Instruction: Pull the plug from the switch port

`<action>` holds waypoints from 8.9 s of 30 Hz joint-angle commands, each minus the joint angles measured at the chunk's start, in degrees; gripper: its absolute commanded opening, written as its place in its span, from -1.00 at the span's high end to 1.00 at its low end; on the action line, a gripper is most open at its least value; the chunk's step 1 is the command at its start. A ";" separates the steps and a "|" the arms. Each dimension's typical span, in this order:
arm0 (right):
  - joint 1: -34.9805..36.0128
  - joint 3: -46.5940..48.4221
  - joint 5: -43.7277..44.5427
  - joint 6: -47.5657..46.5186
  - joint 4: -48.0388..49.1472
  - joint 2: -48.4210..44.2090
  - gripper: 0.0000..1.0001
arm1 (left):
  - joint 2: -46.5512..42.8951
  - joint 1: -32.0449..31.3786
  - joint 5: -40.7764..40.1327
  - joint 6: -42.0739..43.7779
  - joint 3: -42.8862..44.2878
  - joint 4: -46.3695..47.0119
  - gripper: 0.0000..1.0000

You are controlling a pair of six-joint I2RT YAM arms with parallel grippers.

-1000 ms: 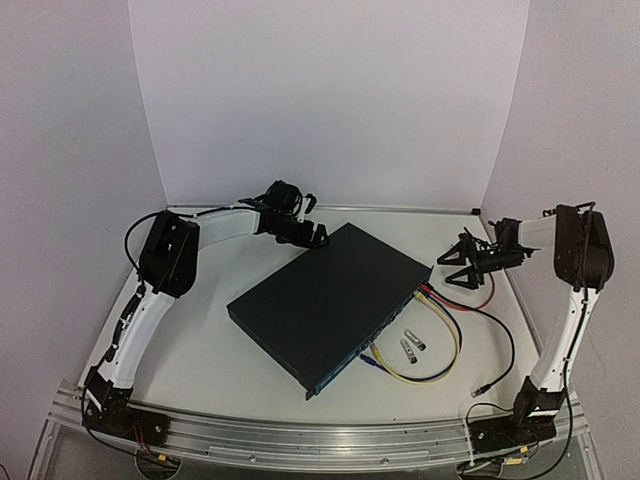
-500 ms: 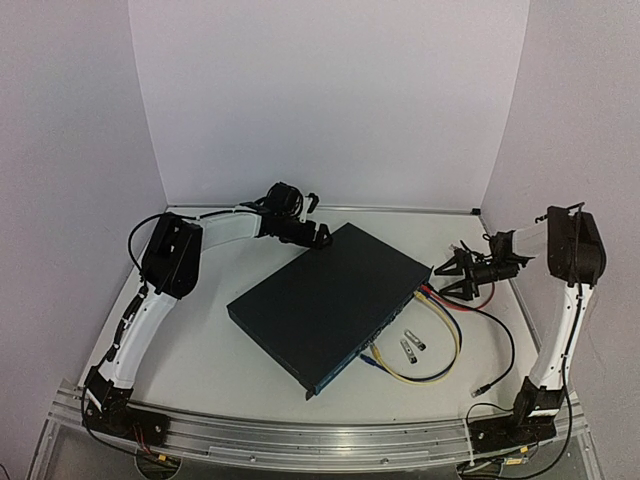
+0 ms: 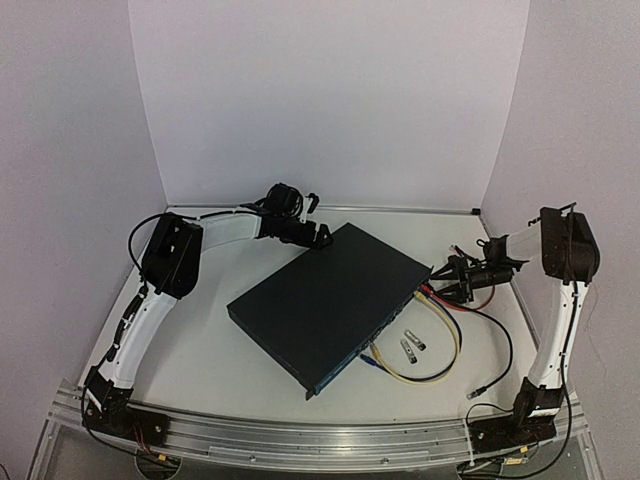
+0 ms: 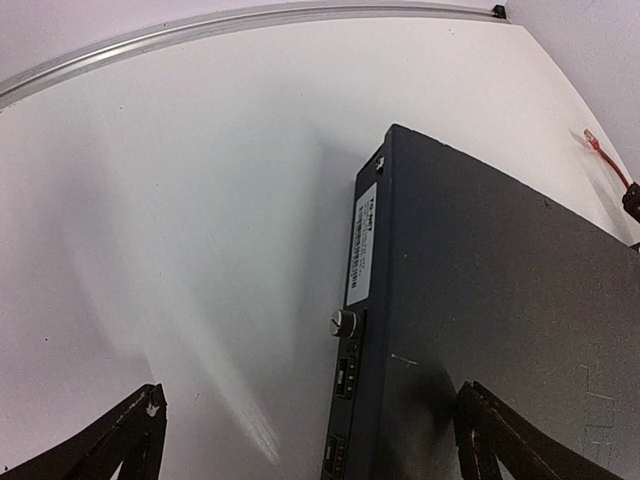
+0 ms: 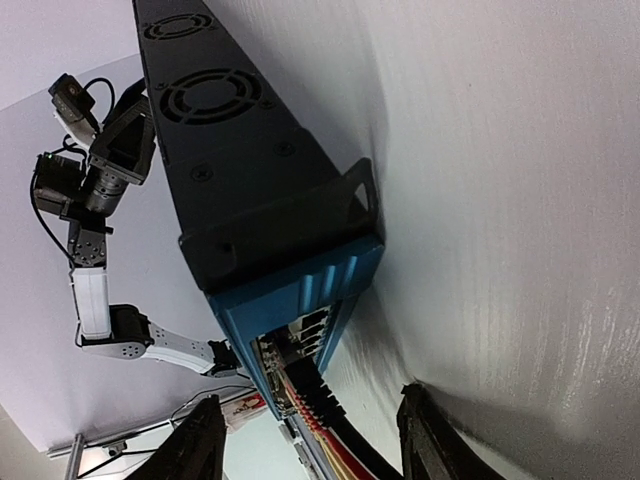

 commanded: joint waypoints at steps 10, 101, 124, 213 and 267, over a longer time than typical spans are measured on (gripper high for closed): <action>2.75 0.86 0.48 1.55 -0.46 1.22 0.04 | 1.75 -0.41 -1.05 2.29 -1.75 -2.20 -0.99; 1.97 -9.38 -1.25 13.14 14.55 2.02 1.00 | 5.65 0.52 -5.16 -1.67 -0.14 -4.65 -0.99; 0.13 -19.98 -3.67 31.76 37.85 1.21 1.00 | 5.35 0.54 -2.77 -1.32 -1.71 -3.65 -0.99; 3.24 -32.52 0.68 34.67 55.89 -6.25 1.00 | -0.80 -22.95 -27.72 6.66 -5.51 -8.81 -0.72; 10.81 47.64 65.56 -5.10 26.13 2.89 1.00 | -26.58 -23.54 -32.75 -5.29 -27.85 0.74 -0.99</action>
